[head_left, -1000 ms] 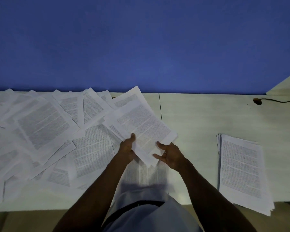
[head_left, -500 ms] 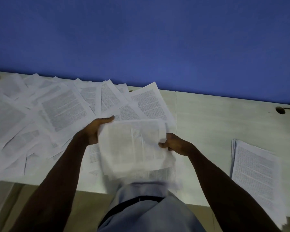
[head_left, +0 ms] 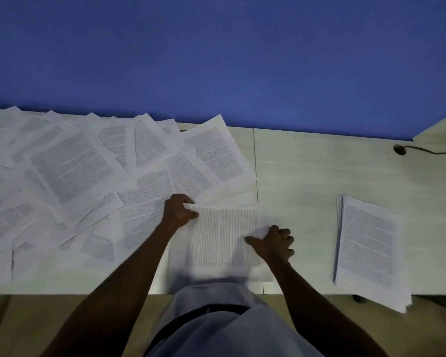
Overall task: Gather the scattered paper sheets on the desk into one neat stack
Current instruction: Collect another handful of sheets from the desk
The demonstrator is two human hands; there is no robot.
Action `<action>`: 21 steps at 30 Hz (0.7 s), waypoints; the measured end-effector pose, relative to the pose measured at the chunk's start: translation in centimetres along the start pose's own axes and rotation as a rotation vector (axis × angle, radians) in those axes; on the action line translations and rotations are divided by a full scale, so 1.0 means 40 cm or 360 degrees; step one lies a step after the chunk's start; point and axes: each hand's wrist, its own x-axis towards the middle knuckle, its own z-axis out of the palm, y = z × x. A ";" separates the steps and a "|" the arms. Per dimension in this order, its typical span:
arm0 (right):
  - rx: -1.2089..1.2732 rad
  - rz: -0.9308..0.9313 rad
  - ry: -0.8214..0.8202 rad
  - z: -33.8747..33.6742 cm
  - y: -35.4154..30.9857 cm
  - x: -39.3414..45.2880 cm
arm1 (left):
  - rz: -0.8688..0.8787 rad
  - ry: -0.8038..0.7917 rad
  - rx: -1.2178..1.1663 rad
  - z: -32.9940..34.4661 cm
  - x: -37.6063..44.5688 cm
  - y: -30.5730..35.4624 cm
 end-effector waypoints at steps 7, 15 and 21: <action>0.0591 0.0252 -0.0082 0.031 -0.025 -0.028 | 0.0140 0.0126 0.1255 0.105 -0.051 0.092; 0.1230 -0.0423 -0.0683 -0.054 0.068 0.028 | 0.0424 -0.0591 0.1053 0.122 0.013 0.208; 0.1713 0.0010 0.0062 -0.114 0.093 0.103 | 0.0464 -0.0911 0.0578 0.078 0.074 0.246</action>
